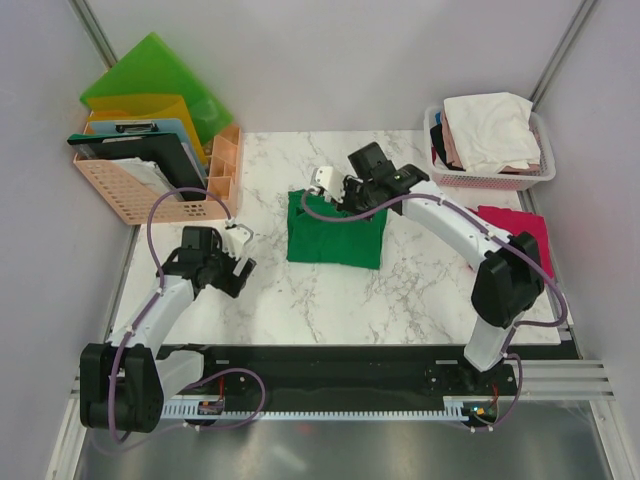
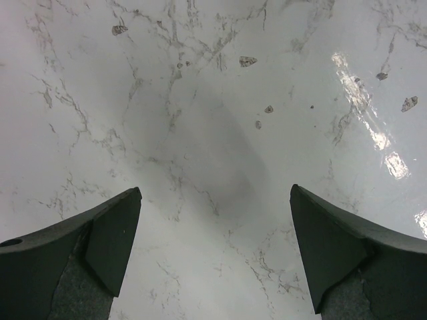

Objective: Fold and stack the t-shirts
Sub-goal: Fold the long partially folded tshirt into a neat square, then smooth out wrinkles on the folded tshirt

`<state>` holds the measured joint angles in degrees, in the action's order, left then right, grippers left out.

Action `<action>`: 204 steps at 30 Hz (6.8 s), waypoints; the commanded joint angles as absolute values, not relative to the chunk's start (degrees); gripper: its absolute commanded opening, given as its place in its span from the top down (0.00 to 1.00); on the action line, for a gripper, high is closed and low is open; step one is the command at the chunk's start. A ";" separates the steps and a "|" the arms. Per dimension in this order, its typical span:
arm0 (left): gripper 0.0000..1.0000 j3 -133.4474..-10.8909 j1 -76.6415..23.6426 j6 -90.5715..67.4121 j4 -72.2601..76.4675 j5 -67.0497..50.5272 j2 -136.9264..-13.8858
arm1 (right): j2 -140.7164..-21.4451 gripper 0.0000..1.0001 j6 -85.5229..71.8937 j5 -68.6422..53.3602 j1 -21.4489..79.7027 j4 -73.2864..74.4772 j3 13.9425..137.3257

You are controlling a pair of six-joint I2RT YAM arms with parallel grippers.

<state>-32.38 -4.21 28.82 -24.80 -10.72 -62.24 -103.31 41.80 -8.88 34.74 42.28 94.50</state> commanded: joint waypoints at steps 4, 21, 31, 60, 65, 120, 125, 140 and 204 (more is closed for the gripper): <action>0.00 -32.87 -3.87 29.36 -21.18 -12.66 -64.16 | -104.13 1.00 34.72 -25.73 34.54 46.48 85.95; 0.00 -33.57 -3.78 28.57 -20.92 -12.66 -65.39 | -138.51 1.00 50.45 -34.64 32.52 83.58 137.53; 0.00 -34.63 -3.78 27.77 -20.74 -13.27 -66.18 | -132.31 1.00 27.17 14.13 32.34 39.66 121.09; 0.00 -34.01 -3.78 28.04 -21.36 -14.32 -64.86 | -104.68 0.30 19.77 -2.72 30.67 15.82 87.98; 0.00 -33.75 -3.78 27.86 -21.71 -14.50 -64.51 | -109.67 0.11 20.57 -6.76 29.01 21.60 93.07; 0.00 -32.79 -3.78 28.48 -23.20 -14.50 -64.25 | -136.30 0.28 22.06 -16.79 21.97 36.21 124.27; 0.00 -31.47 -3.78 29.00 -23.29 -13.80 -63.54 | -138.86 0.29 21.53 -16.61 21.88 35.86 125.68; 0.00 -31.55 -3.78 29.00 -23.12 -13.80 -63.90 | -138.52 1.00 21.62 -18.98 21.97 34.63 124.11; 0.00 -37.27 -4.31 29.26 -28.39 -13.36 -54.94 | -120.33 0.02 8.53 -2.46 31.54 24.87 84.67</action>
